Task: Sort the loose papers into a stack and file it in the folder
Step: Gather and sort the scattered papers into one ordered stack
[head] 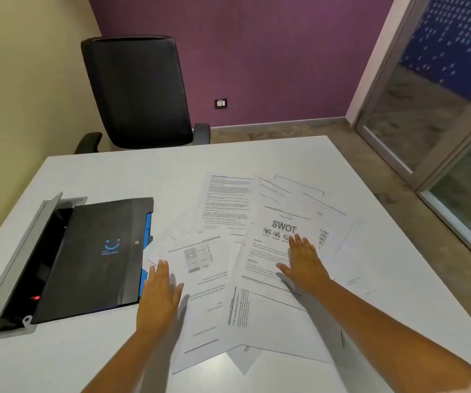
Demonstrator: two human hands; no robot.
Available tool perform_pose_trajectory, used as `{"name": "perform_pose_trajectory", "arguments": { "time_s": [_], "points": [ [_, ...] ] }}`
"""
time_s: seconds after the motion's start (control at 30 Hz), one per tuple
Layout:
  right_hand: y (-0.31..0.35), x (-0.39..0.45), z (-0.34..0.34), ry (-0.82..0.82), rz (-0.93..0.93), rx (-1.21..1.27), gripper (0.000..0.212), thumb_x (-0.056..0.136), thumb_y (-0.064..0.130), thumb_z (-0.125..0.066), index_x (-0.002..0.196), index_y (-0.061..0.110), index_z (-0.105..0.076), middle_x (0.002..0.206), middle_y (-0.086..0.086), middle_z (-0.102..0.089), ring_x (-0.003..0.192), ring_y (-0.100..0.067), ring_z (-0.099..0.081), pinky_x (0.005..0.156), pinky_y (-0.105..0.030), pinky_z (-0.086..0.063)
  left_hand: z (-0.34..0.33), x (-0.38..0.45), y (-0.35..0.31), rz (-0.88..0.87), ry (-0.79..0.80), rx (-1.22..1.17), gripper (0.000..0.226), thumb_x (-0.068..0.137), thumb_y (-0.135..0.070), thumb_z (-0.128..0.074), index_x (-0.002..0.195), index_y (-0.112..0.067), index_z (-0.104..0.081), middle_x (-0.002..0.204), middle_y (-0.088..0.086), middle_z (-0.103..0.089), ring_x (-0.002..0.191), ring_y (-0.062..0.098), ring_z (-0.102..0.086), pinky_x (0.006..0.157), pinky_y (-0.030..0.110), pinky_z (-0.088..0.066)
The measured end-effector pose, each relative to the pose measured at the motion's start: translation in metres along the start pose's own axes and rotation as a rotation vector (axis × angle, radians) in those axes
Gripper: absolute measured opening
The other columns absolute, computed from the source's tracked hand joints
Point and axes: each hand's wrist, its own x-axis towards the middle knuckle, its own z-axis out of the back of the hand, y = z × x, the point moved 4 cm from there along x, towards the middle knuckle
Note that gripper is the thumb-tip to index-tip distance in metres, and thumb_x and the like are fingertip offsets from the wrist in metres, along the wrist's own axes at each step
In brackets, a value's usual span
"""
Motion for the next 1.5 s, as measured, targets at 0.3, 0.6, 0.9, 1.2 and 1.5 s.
{"name": "perform_pose_trajectory", "arguments": {
  "time_s": [0.3,0.6,0.9,1.2,1.5],
  "points": [
    [0.002,-0.031,-0.041,0.245,-0.023,0.115,0.095,0.088,0.056,-0.050,0.149,0.011,0.008,0.159,-0.009,0.012,0.147,-0.028,0.010,0.119,-0.042,-0.010,-0.043,-0.027,0.023,-0.009,0.265,0.280,0.073,0.094,-0.050,-0.032,0.147,-0.018,0.005,0.157,0.002,0.013,0.146,0.022,0.007,0.119,0.038,-0.007],
    [0.001,-0.027,-0.049,0.221,-0.014,0.065,0.096,0.085,0.059,-0.050,0.150,0.011,0.002,0.159,-0.012,0.010,0.146,-0.031,0.008,0.118,-0.045,-0.010,-0.054,-0.028,0.034,0.016,0.389,0.509,0.077,0.088,-0.063,-0.010,0.145,-0.018,0.015,0.156,0.005,0.020,0.145,0.027,0.013,0.118,0.045,-0.002],
    [-0.002,-0.028,-0.060,0.170,-0.063,0.095,0.092,0.085,0.058,-0.051,0.150,0.017,0.000,0.160,-0.007,0.007,0.147,-0.026,0.007,0.118,-0.044,-0.008,-0.054,-0.029,0.033,0.048,0.390,0.472,0.129,0.032,-0.074,0.046,0.143,-0.015,0.018,0.155,0.006,0.021,0.144,0.028,0.015,0.117,0.045,0.002],
    [-0.002,-0.028,-0.060,0.170,-0.070,0.083,0.092,0.084,0.060,-0.050,0.150,0.019,-0.001,0.160,-0.007,0.005,0.147,-0.026,0.005,0.118,-0.044,-0.008,-0.049,-0.029,0.023,0.062,0.380,0.423,0.083,0.083,-0.069,-0.001,0.148,-0.017,0.002,0.157,0.006,0.012,0.146,0.028,0.008,0.117,0.047,-0.003],
    [0.000,-0.029,-0.056,0.177,-0.068,0.083,0.092,0.084,0.060,-0.051,0.150,0.018,-0.003,0.160,-0.008,0.005,0.147,-0.028,0.004,0.118,-0.047,-0.009,-0.049,-0.028,-0.023,0.080,0.284,-0.087,0.034,0.090,-0.022,-0.053,0.123,-0.011,-0.051,0.117,0.005,-0.057,0.103,0.017,-0.056,0.086,0.027,-0.046]
  ]
}}
